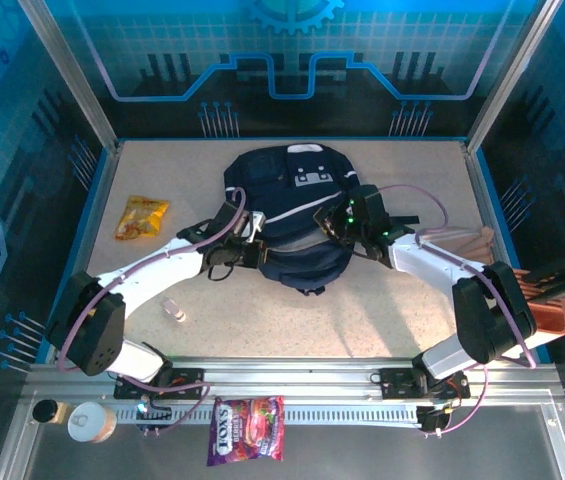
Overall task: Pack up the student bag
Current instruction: Unzip the student bag at the center of the table.
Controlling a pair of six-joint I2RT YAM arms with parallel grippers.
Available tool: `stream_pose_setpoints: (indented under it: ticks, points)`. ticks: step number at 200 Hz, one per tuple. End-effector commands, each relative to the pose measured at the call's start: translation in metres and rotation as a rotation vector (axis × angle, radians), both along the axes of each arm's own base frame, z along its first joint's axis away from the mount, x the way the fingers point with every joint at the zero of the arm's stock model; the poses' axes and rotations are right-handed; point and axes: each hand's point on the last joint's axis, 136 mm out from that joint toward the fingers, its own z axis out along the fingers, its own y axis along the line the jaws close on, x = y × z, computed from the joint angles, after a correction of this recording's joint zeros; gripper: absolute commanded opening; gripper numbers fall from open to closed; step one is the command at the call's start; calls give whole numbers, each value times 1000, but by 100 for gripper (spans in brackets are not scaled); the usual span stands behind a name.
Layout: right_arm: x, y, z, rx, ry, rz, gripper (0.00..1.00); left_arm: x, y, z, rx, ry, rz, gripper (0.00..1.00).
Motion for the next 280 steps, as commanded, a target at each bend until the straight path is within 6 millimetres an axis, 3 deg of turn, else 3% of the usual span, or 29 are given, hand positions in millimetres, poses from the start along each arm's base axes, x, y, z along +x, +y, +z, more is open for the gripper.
stream_pose_setpoints:
  ticks: [1,44,100,148,217,252,266,280]
  points:
    - [13,-12,31,-1,-86,-13,17,-3,29,-11,94,53,53,0]
    - [12,-12,35,9,-90,10,17,23,49,-13,109,62,85,0]
    - [10,-6,36,29,-90,59,17,83,76,0,-13,56,222,0]
    - [7,5,34,59,-87,128,17,129,85,3,-121,69,303,0]
    - [4,39,22,72,-80,293,17,160,120,11,-129,15,445,4]
    - [9,60,12,42,-74,399,17,149,140,34,-122,-56,518,28]
    - [12,74,7,45,-69,451,17,139,146,40,-111,-77,542,46]
    - [17,83,6,46,-64,477,19,129,150,44,-105,-85,555,53]
